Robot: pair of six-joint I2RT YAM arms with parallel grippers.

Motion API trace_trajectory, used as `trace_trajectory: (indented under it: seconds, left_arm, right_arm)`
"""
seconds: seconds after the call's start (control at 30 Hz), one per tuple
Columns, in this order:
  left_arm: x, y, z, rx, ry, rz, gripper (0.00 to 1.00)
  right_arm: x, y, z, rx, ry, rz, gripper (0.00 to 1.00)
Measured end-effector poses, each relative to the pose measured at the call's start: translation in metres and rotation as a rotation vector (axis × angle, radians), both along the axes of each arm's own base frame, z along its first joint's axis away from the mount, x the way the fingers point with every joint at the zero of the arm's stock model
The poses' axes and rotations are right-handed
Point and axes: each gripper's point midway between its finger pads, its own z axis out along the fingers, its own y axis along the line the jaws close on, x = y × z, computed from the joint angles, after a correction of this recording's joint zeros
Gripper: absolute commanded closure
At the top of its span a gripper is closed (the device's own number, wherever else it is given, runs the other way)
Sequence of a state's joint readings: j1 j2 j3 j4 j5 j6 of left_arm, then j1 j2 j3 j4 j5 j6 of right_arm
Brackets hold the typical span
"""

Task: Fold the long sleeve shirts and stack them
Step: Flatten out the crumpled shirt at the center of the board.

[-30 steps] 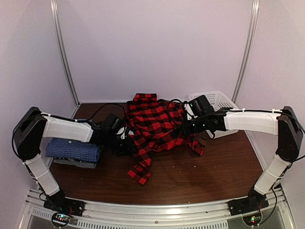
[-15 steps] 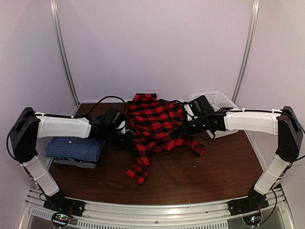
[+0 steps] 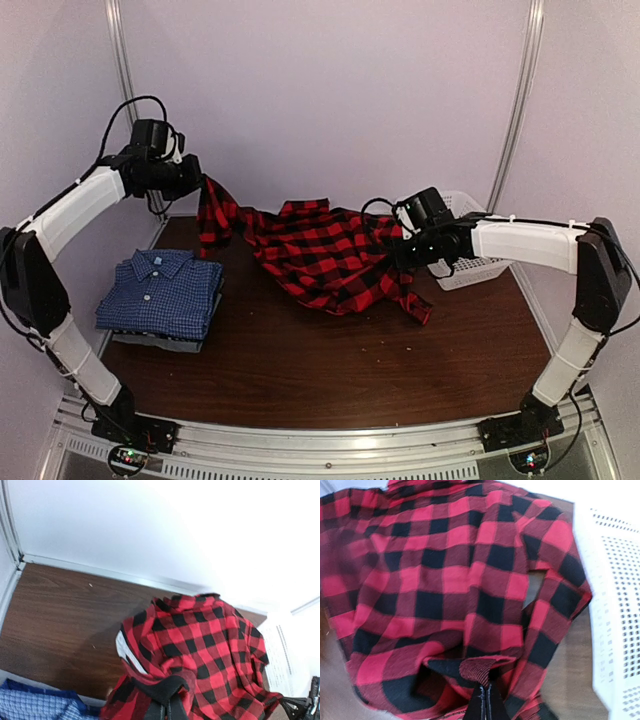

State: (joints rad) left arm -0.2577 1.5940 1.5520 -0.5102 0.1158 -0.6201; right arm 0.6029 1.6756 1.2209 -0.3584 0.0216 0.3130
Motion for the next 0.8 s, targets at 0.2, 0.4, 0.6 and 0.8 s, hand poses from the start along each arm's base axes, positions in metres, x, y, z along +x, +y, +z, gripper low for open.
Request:
trace_trajectory:
  seconds: [0.2,0.4,0.6,0.8]
  left_arm:
    - [0.072,0.033,-0.013,0.051,0.012,0.055,1.00]
    - [0.124,0.035,-0.086,0.086,0.136,0.049,1.00]
    - [0.150,0.053,-0.126,0.097,0.206,0.081,1.00]
    - [0.160,0.075,-0.111,0.088,0.178,0.119,1.00]
  right_arm:
    - [0.040,-0.021,-0.007,-0.040,-0.002,-0.067,1.00]
    - [0.049,-0.022,-0.028,-0.085,0.040,-0.060,1.00]
    - [0.059,-0.030,-0.042,-0.127,0.058,-0.070,1.00]
    - [0.074,-0.064,-0.078,-0.209,0.112,-0.141,1.00]
